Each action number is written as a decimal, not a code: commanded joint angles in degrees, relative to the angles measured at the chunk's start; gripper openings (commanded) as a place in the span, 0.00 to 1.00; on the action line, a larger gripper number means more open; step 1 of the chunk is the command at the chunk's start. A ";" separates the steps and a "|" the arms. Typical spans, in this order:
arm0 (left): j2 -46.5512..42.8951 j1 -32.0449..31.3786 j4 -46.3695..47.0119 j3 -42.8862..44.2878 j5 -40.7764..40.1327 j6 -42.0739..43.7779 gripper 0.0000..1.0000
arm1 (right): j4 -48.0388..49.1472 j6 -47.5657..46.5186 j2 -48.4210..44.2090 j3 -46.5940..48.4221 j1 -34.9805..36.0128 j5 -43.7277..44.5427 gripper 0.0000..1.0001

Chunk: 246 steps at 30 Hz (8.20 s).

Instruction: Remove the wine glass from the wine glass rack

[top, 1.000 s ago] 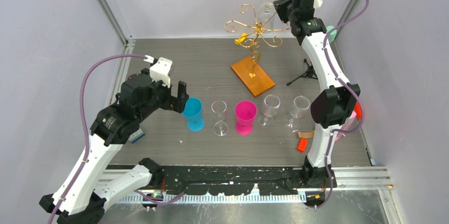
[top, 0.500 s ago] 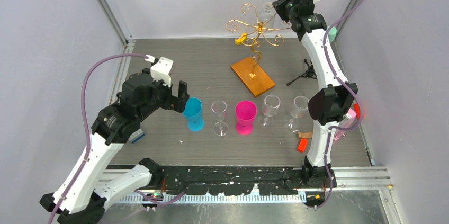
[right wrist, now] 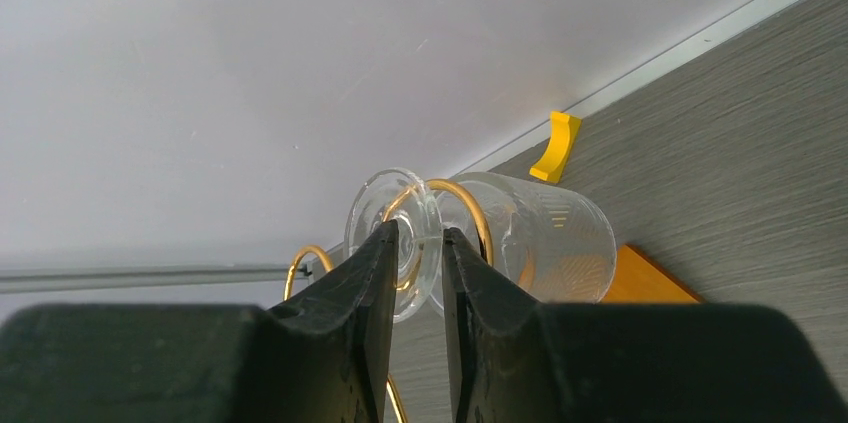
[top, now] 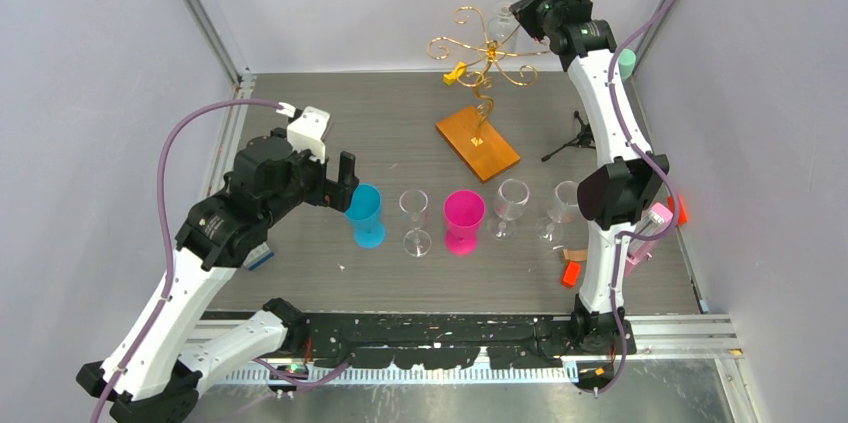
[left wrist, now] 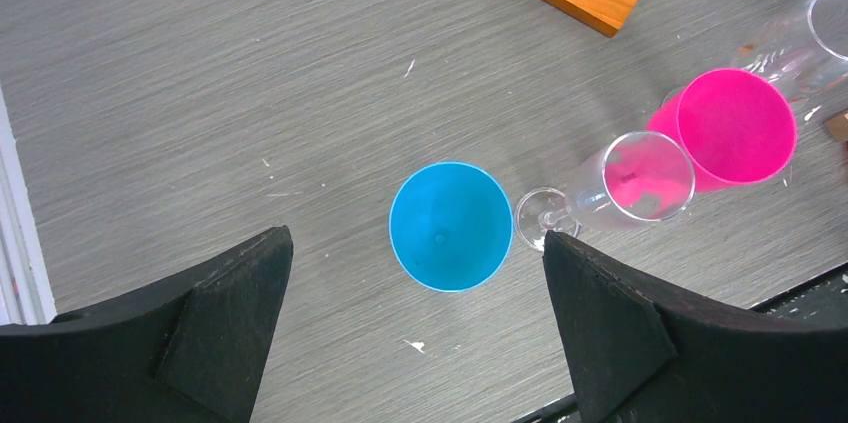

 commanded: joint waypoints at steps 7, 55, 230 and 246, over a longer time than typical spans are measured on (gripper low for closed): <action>-0.35 -0.13 3.12 -0.18 -0.85 0.00 1.00 | 4.04 3.24 -0.17 -1.07 0.88 -0.32 0.23; -0.92 -0.15 3.70 -1.03 -0.07 -1.03 1.00 | 28.42 15.39 -18.55 -25.93 0.88 13.95 0.00; 3.13 -0.16 11.71 0.06 4.42 -6.91 1.00 | 59.95 30.18 -20.69 -25.26 1.68 -11.04 0.00; 6.41 12.60 36.71 -1.33 36.97 -34.48 1.00 | 64.41 39.60 -43.01 -50.71 9.29 -15.42 0.00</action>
